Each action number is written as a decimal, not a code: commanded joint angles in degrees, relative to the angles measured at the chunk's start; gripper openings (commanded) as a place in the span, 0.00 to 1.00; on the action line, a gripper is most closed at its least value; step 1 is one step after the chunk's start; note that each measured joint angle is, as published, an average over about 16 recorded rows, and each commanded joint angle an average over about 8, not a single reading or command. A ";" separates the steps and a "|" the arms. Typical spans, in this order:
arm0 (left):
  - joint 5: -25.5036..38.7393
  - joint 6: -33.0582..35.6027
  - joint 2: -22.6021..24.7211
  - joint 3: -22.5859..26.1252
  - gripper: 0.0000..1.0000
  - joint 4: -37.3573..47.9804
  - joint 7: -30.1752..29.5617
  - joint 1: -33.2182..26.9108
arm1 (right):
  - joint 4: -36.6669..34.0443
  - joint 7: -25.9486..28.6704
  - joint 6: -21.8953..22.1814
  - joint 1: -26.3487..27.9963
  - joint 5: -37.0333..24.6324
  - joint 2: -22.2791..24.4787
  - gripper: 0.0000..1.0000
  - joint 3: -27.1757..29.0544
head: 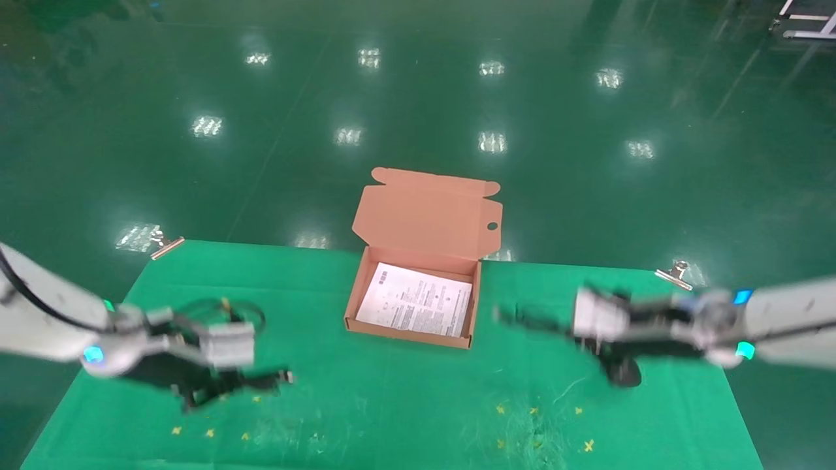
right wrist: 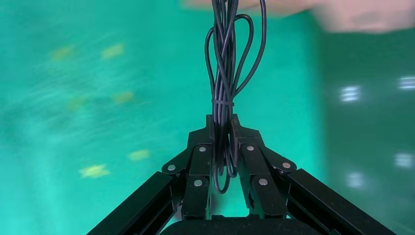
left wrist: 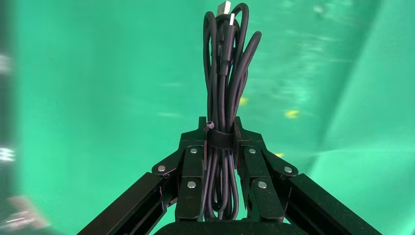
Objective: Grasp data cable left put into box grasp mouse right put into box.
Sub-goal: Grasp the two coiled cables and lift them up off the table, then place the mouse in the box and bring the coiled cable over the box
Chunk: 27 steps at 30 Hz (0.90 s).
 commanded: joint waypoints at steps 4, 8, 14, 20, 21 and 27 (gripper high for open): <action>2.99 0.88 -1.72 -0.33 0.00 -6.89 -2.66 -4.34 | -0.21 1.28 2.45 5.70 1.80 -0.62 0.00 2.95; 5.82 -2.23 -0.90 -0.87 0.00 -9.30 -3.64 -6.90 | -2.98 -0.48 4.52 10.36 3.85 -3.97 0.00 4.19; 8.59 -9.08 2.37 -1.94 0.00 -7.50 -2.61 -10.48 | -9.77 -4.34 8.13 16.11 6.67 -10.16 0.00 5.32; 9.34 -14.87 5.94 -2.85 0.00 -2.35 -0.86 -13.09 | -17.22 -8.21 11.63 20.20 8.17 -15.30 0.00 5.89; 9.24 -15.62 6.42 -3.01 0.00 -1.51 -0.54 -13.43 | -18.29 -8.83 12.00 20.76 8.42 -16.02 0.00 5.96; 7.83 -18.91 8.56 -3.88 0.00 2.58 1.89 -14.99 | -24.00 -11.99 13.49 23.64 10.00 -19.57 0.00 6.40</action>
